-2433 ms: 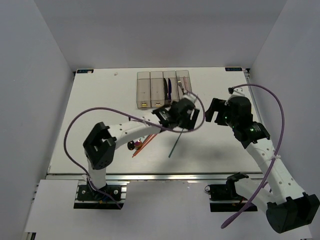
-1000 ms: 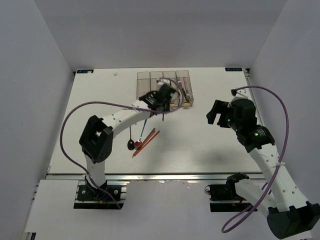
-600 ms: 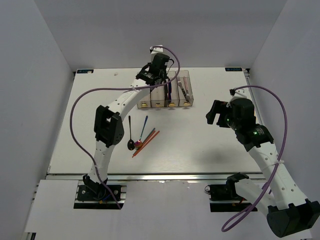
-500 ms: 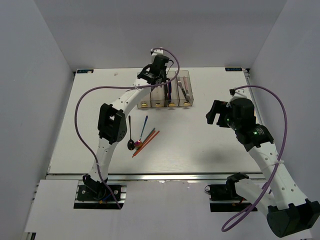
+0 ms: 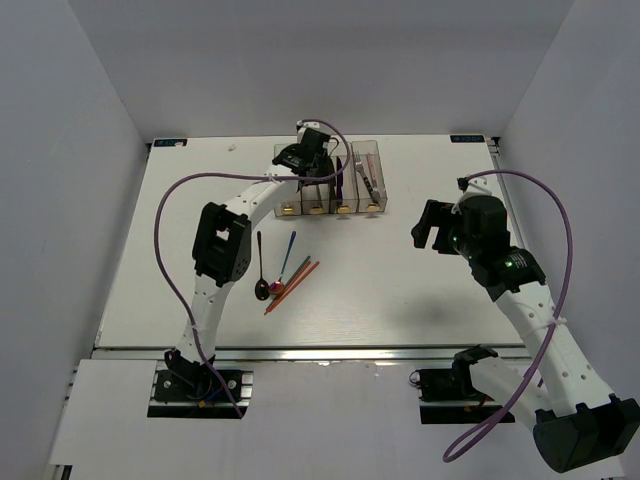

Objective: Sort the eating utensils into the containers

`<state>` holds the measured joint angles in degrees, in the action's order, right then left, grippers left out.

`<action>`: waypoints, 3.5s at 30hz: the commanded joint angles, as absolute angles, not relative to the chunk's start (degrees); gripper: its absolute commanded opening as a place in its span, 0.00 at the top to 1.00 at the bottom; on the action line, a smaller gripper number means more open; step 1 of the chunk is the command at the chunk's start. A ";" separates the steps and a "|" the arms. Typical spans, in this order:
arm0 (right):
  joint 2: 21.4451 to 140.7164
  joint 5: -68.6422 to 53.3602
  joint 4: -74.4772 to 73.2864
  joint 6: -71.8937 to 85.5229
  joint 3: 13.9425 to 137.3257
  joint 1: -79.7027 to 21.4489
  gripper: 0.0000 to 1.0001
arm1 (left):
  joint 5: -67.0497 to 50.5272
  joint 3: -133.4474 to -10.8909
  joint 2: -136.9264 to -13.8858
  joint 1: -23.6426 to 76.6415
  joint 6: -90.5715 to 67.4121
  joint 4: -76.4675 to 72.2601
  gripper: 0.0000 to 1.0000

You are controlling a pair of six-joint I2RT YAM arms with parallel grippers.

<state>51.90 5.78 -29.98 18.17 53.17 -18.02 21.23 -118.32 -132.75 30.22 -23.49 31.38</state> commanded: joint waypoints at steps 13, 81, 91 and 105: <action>51.68 0.88 -27.25 17.23 54.32 -17.84 0.11 | 15.29 -75.80 -89.41 36.82 -20.30 27.34 0.08; 51.50 -0.97 -26.37 17.14 53.79 -17.84 0.11 | 24.88 -109.91 -113.80 37.80 -30.59 36.20 1.00; 52.38 -0.61 -26.72 16.43 53.97 -17.84 0.11 | 18.29 -133.01 -130.70 28.31 -28.03 32.18 1.00; 53.26 -1.58 -26.72 16.26 54.67 -17.84 0.11 | 10.29 -130.08 -132.36 26.10 -24.61 27.51 0.74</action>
